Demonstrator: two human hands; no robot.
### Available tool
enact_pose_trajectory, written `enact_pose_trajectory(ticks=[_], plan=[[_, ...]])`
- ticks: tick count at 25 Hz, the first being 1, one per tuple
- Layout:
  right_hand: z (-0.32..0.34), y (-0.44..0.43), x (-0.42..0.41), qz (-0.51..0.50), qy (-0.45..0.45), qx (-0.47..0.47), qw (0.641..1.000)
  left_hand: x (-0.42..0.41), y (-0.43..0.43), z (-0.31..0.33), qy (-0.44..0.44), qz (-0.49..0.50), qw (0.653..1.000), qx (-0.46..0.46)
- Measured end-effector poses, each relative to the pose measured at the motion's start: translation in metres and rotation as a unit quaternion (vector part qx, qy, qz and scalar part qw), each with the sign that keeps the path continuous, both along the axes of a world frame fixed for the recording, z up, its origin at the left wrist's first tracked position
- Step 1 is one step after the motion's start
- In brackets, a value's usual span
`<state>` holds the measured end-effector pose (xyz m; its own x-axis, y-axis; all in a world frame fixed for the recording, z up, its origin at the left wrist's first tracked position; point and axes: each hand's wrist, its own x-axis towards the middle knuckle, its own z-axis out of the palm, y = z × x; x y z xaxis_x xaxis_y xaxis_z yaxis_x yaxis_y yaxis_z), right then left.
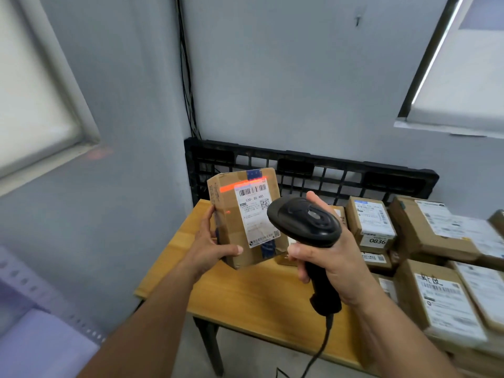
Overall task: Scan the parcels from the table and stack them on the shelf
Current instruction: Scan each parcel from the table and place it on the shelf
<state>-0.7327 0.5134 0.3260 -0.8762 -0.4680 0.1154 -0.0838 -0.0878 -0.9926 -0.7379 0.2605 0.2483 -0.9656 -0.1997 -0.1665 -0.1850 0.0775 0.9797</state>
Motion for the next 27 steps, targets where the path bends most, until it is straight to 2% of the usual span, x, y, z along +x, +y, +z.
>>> enact_pose_trajectory(ticks=[14, 20, 27], plan=[[-0.01, 0.012, 0.068, 0.06, -0.011, -0.004, 0.998, 0.115, 0.015, 0.009, -0.001, 0.092, 0.995, -0.037], [0.002, -0.009, 0.109, 0.065, 0.01, -0.005, 0.998, 0.174, -0.003, 0.011, 0.042, 0.139, 0.988, -0.051], [0.017, -0.063, 0.205, 0.057, 0.047, -0.004, 0.997, 0.277, -0.052, 0.028, 0.092, 0.162, 0.982, -0.037]])
